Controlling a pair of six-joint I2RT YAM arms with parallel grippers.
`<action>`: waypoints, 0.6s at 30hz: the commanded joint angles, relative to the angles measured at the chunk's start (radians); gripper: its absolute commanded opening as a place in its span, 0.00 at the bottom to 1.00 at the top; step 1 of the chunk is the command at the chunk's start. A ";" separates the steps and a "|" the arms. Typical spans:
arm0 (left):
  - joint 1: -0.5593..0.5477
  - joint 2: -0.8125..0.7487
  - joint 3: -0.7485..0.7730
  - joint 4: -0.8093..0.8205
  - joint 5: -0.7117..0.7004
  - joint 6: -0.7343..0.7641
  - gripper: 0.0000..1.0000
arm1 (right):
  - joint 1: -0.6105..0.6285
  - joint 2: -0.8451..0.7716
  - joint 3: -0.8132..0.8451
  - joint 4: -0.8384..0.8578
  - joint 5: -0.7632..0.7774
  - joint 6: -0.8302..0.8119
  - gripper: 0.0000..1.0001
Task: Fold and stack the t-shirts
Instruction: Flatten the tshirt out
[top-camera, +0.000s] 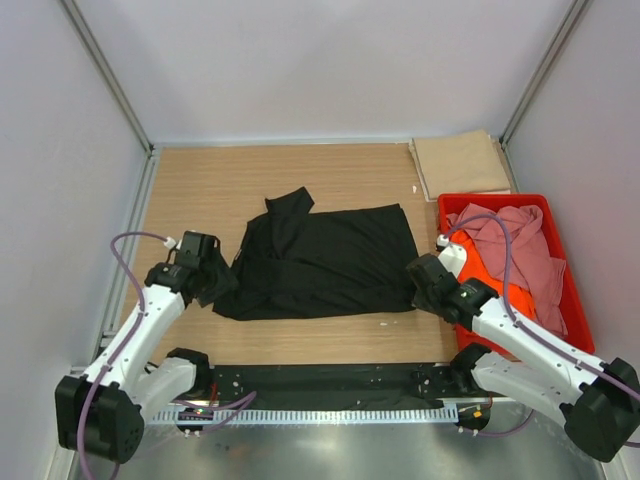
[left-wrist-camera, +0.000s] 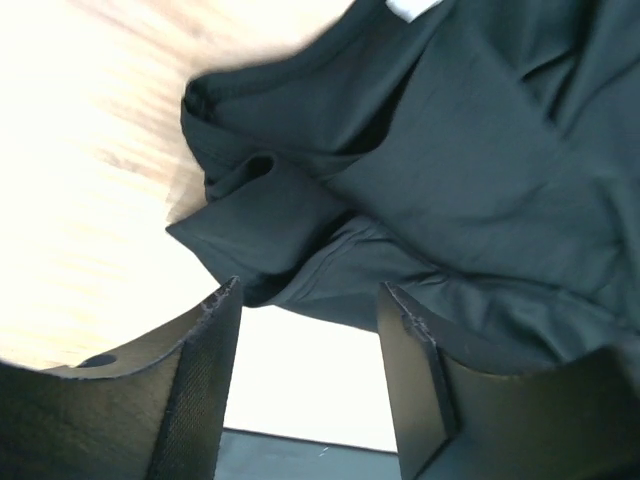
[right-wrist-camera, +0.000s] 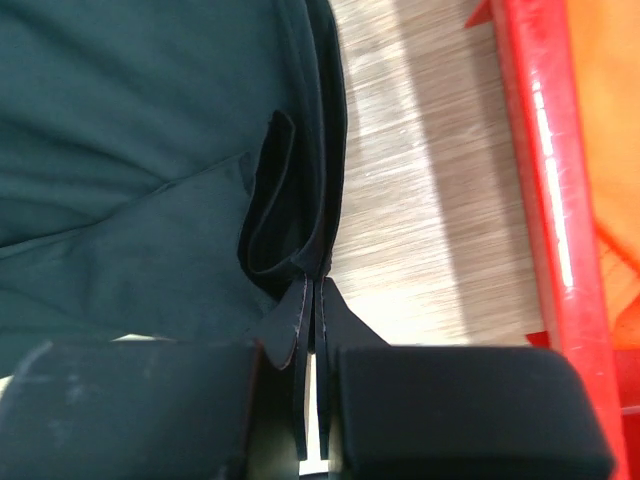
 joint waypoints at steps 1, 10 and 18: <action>0.001 -0.033 0.058 0.018 -0.070 -0.035 0.58 | 0.002 -0.025 0.007 0.039 -0.032 0.057 0.06; 0.001 0.016 -0.033 0.009 -0.084 -0.133 0.55 | 0.001 -0.038 -0.005 0.044 -0.034 0.069 0.06; 0.001 -0.123 -0.164 0.053 -0.113 -0.358 0.45 | 0.002 -0.077 -0.033 0.064 -0.049 0.055 0.06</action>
